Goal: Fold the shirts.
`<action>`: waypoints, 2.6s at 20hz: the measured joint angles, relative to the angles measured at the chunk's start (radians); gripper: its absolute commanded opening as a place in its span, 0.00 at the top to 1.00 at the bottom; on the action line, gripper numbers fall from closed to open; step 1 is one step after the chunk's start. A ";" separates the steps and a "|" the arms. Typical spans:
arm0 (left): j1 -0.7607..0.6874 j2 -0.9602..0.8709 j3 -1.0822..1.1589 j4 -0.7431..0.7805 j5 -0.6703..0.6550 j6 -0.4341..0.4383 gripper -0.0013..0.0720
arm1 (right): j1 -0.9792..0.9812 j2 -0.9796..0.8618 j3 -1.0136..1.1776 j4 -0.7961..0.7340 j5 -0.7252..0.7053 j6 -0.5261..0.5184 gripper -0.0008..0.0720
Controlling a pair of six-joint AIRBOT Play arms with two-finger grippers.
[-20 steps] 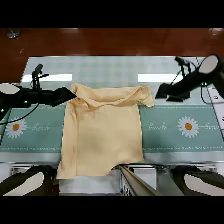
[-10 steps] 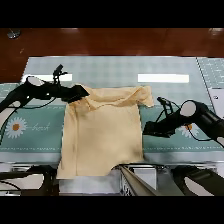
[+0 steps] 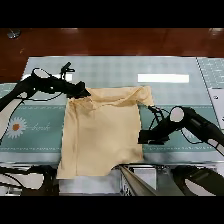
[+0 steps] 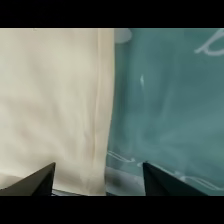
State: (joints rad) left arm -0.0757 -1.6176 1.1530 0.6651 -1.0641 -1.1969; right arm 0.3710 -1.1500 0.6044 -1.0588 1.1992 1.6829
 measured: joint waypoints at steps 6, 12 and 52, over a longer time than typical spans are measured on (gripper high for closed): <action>0.002 -0.003 0.008 0.002 -0.018 0.000 0.94 | 0.006 -0.114 0.000 0.155 -0.032 -0.083 0.45; 0.014 0.016 0.008 0.001 -0.028 0.000 0.94 | -0.015 -0.123 0.019 0.215 -0.062 -0.174 0.96; -0.003 0.572 -0.727 0.072 0.182 -0.071 0.19 | -0.581 0.137 -0.044 -0.019 0.044 -0.145 0.14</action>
State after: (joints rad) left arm -0.0784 -1.0454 0.4263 0.7376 -0.8822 -1.2678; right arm -0.2100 -1.0134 0.5606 -1.0775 1.2434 1.5379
